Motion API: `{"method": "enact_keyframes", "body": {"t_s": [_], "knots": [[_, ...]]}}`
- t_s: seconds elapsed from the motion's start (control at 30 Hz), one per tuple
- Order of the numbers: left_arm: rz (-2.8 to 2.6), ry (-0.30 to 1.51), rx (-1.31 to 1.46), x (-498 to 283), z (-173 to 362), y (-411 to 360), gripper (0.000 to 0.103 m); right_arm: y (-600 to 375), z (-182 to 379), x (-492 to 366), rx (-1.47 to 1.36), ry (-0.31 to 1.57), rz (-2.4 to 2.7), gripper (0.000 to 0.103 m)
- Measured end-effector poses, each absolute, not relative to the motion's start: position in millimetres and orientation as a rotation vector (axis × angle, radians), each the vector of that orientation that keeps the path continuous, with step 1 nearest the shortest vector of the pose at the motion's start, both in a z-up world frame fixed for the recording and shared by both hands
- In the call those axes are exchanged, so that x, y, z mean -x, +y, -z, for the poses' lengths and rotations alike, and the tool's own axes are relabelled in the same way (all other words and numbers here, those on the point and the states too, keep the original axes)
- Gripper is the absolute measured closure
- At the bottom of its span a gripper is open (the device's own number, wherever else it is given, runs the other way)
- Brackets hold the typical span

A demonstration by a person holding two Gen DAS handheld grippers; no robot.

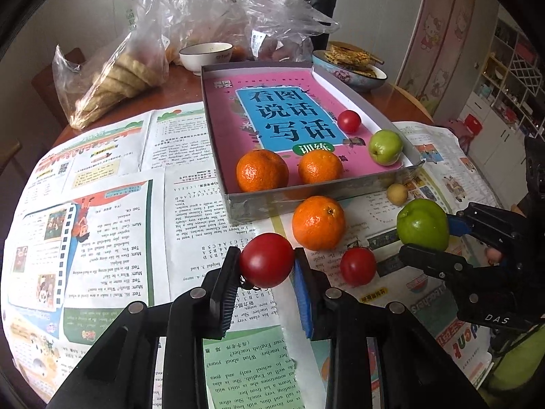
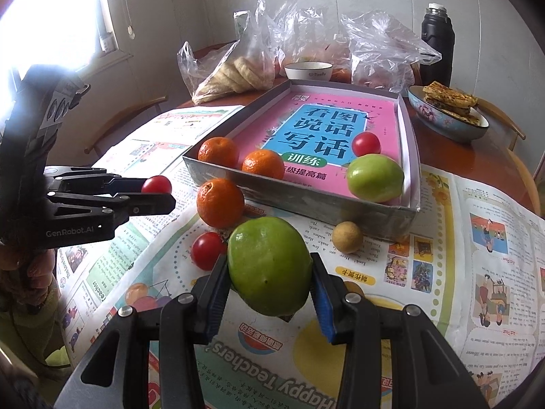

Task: Organize fruits
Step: 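Lift and carry the tomato with the left tool while the right carries the lime to the tray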

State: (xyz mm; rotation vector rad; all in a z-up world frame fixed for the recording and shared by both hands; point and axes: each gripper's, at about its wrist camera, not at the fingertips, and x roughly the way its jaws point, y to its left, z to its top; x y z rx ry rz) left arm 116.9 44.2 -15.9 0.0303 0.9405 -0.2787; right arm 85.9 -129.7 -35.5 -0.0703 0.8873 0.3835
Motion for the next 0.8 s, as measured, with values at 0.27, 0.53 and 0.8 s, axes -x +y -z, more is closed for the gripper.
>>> {"method": "enact_keyframes", "body": {"t_s": [0.27, 0.53, 0.8], "knots": [[0.273, 0.915, -0.016, -111.6, 4.3, 47.8, 0.072, -134.9, 26.0, -81.7, 0.060, 0.866, -0.371, 0.058], [0.274, 0.895, -0.010, -109.4, -7.6, 45.6, 0.072, -143.9, 12.3, -77.6, 0.046, 0.839, -0.361, 0.058], [0.276, 0.876, -0.014, -108.0, -20.1, 41.2, 0.072, -153.4, -5.8, -73.0, 0.035, 0.803, -0.338, 0.058]]}}
